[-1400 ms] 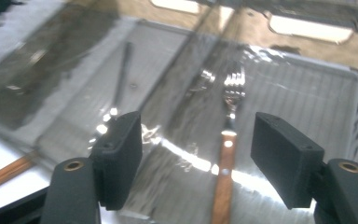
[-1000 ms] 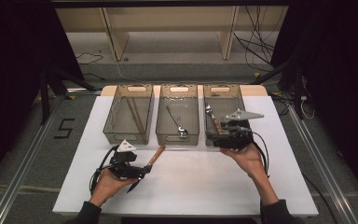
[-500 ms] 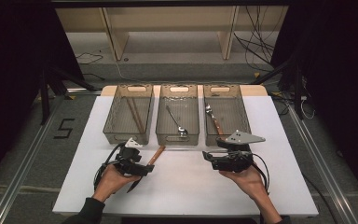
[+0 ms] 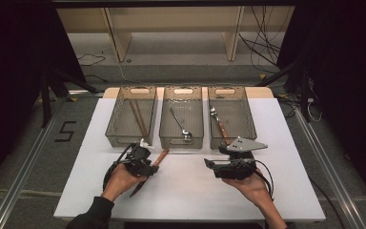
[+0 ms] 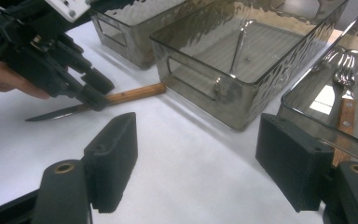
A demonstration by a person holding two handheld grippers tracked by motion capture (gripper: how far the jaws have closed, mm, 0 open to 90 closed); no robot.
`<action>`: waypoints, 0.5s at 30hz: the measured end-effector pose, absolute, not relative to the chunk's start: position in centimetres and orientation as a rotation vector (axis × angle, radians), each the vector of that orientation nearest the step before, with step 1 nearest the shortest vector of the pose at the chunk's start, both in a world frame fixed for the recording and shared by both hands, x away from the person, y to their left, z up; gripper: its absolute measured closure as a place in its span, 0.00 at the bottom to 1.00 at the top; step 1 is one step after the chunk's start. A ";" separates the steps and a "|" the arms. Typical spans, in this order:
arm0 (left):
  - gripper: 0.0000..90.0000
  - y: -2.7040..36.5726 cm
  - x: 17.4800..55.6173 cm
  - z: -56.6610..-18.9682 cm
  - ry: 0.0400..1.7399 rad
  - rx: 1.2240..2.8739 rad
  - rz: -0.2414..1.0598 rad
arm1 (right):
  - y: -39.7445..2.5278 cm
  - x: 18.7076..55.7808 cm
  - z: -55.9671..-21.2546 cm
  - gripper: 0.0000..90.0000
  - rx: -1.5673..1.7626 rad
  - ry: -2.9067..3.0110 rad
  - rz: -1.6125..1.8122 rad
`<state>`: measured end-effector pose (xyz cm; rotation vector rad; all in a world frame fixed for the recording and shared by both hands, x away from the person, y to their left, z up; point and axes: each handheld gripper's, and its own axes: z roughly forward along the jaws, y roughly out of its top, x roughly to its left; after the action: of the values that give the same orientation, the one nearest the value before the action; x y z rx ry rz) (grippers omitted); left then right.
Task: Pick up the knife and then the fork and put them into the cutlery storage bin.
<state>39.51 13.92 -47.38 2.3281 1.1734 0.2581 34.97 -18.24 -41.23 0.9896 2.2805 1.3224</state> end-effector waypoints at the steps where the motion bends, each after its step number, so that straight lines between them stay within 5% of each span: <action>1: 0.67 13.8 39.5 -47.4 1.169 2.341 0.256 | -18.3 34.9 -41.2 0.33 0.986 2.281 1.325; 15: 0.85 13.1 39.2 -47.4 1.130 2.406 0.313 | -18.2 34.6 -41.2 0.34 0.981 2.283 1.330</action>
<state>39.21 13.12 -47.37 2.4058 1.1303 0.3131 34.65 -18.17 -41.15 0.9810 2.2833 1.3296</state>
